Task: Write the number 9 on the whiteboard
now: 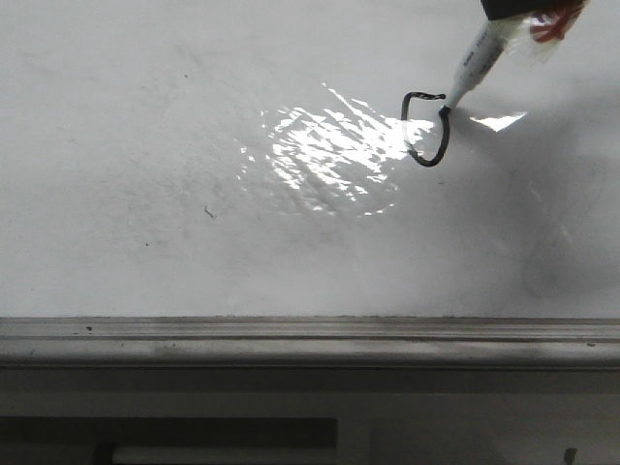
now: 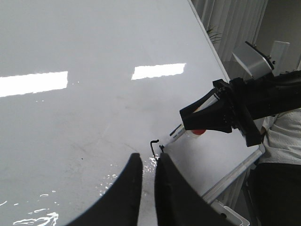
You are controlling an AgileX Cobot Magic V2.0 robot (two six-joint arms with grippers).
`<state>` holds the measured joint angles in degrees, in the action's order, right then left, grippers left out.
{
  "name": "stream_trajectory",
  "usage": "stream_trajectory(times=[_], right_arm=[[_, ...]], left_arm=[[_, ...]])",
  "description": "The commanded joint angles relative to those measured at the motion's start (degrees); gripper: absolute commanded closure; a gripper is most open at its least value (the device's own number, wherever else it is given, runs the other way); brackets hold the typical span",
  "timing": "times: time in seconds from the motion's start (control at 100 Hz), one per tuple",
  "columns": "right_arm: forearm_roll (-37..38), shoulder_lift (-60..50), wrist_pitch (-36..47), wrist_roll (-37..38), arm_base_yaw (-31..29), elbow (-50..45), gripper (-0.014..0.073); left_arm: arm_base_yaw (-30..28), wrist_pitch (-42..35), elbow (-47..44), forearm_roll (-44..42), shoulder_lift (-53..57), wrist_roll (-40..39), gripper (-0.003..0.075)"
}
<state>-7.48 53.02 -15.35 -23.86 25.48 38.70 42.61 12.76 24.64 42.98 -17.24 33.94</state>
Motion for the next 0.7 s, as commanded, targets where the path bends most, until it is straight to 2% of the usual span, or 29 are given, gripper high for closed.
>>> stream_trajectory(times=[0.0,0.11,0.24,0.36,0.5,0.59,0.69], right_arm=[[-1.4,0.6,-7.7,-1.2,-1.0,0.2,0.0635],[-2.8,0.0,-10.1,-1.2,0.6,-3.2,0.0635],[-3.6,-1.2,-7.6,-1.2,2.3,-6.6,0.0635],[-3.6,-2.4,-6.5,-1.2,2.4,-5.7,0.0635],[-3.7,-6.6,-7.1,-1.2,3.2,-0.5,0.0635],[-3.7,-8.8,-9.2,-1.2,5.1,3.7,0.0636],[-3.7,-9.1,-14.1,-1.4,8.5,7.7,0.0636]], left_arm=[[-0.1,-2.7,1.5,1.2,-0.4,-0.3,0.0681],[-0.1,-2.1,1.5,1.2,-0.4,-0.3,0.0681],[-0.1,-1.1,1.5,1.2,-0.4,-0.3,0.0681],[-0.1,-1.1,1.5,1.2,-0.4,-0.3,0.0681],[-0.1,0.0,1.5,1.2,-0.7,-0.3,0.0668],[-0.1,3.6,1.6,1.1,-2.9,0.2,0.0595],[-0.1,8.3,2.7,1.1,-8.6,1.4,0.0408]])
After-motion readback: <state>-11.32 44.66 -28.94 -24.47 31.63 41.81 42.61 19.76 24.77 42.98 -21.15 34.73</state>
